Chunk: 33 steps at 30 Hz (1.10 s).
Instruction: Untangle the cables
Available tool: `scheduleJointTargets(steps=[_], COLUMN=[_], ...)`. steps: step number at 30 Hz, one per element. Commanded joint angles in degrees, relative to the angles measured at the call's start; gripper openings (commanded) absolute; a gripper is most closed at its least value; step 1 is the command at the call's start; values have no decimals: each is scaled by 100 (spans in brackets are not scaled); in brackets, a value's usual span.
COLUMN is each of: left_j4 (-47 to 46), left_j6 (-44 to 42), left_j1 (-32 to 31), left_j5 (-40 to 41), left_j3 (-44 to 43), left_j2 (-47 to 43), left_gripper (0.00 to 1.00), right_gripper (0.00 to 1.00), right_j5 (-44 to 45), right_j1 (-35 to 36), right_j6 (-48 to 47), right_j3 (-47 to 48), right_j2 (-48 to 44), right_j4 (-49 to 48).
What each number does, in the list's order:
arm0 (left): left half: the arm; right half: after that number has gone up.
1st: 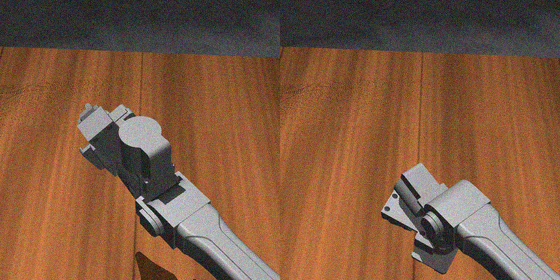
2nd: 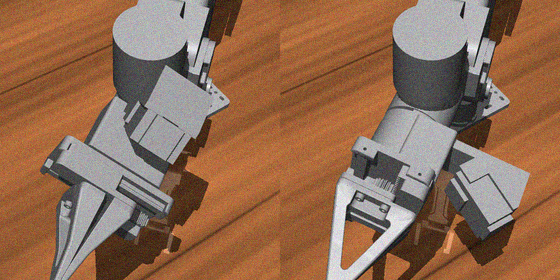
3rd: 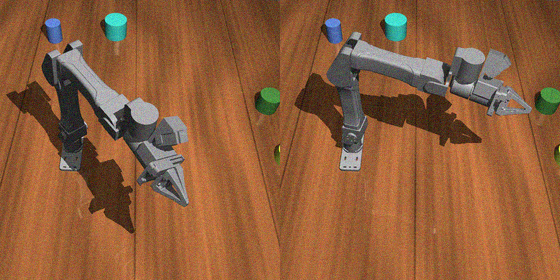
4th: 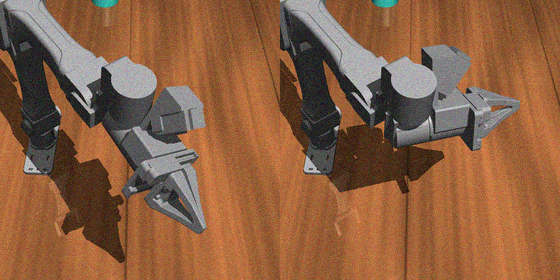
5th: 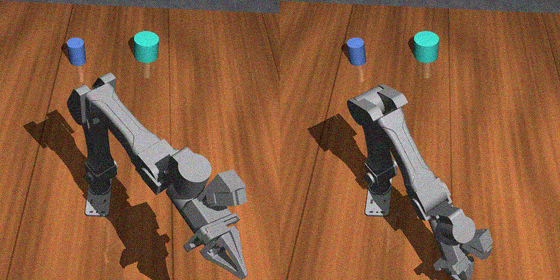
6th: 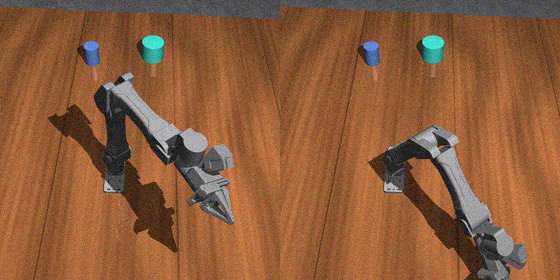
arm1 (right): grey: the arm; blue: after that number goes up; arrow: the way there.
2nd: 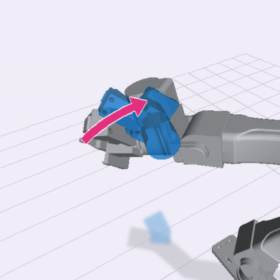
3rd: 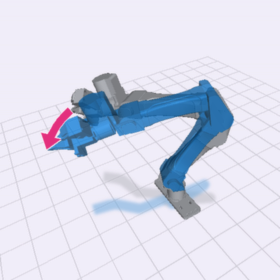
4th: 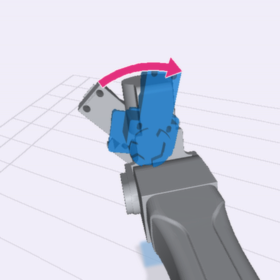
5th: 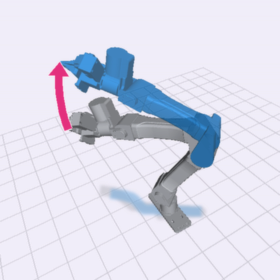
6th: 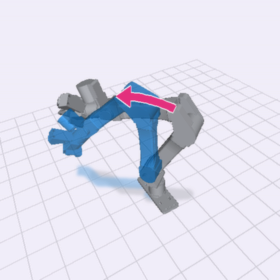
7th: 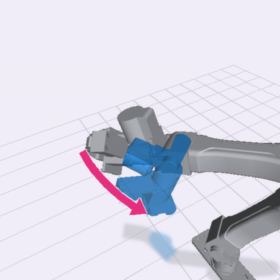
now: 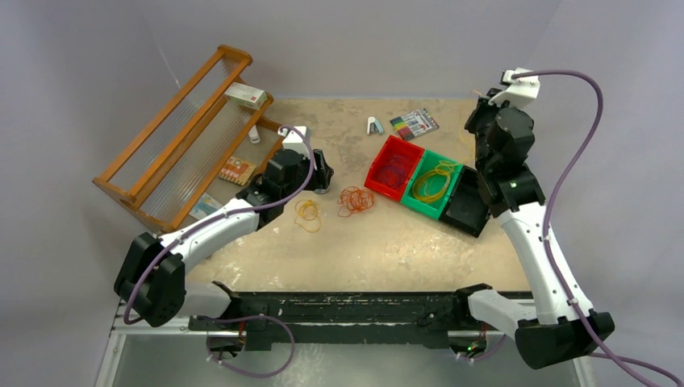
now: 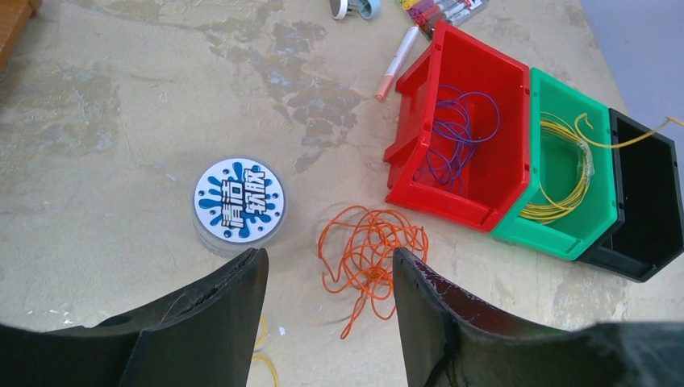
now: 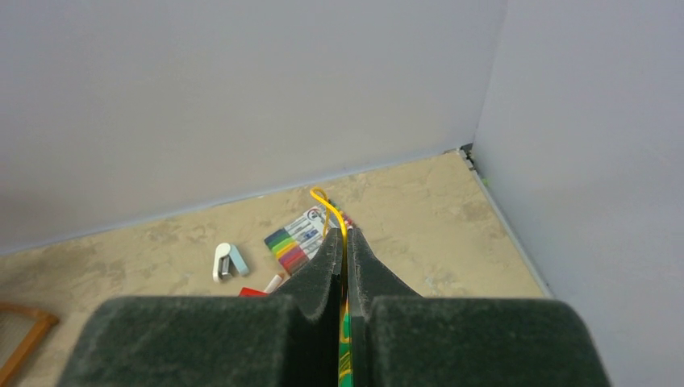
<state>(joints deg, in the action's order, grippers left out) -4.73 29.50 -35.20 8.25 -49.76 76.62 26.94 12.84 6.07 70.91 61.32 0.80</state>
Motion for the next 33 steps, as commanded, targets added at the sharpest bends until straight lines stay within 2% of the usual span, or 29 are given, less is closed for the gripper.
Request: scheduleJointTargets(steps=[1,33], left_j4=[-84,-50], left_j6=[91,214], left_j1=[48,84], left_j5=[109,54], left_j3=[-185,-180], left_j2=[3,139], left_gripper=[57,56], right_gripper=[0,0], right_j5=[-297,-1120], right_j1=[-118,-203], right_j6=[164,891], right_j3=[23,-780], right_j2=[52,-39], right_j4=[-215,52])
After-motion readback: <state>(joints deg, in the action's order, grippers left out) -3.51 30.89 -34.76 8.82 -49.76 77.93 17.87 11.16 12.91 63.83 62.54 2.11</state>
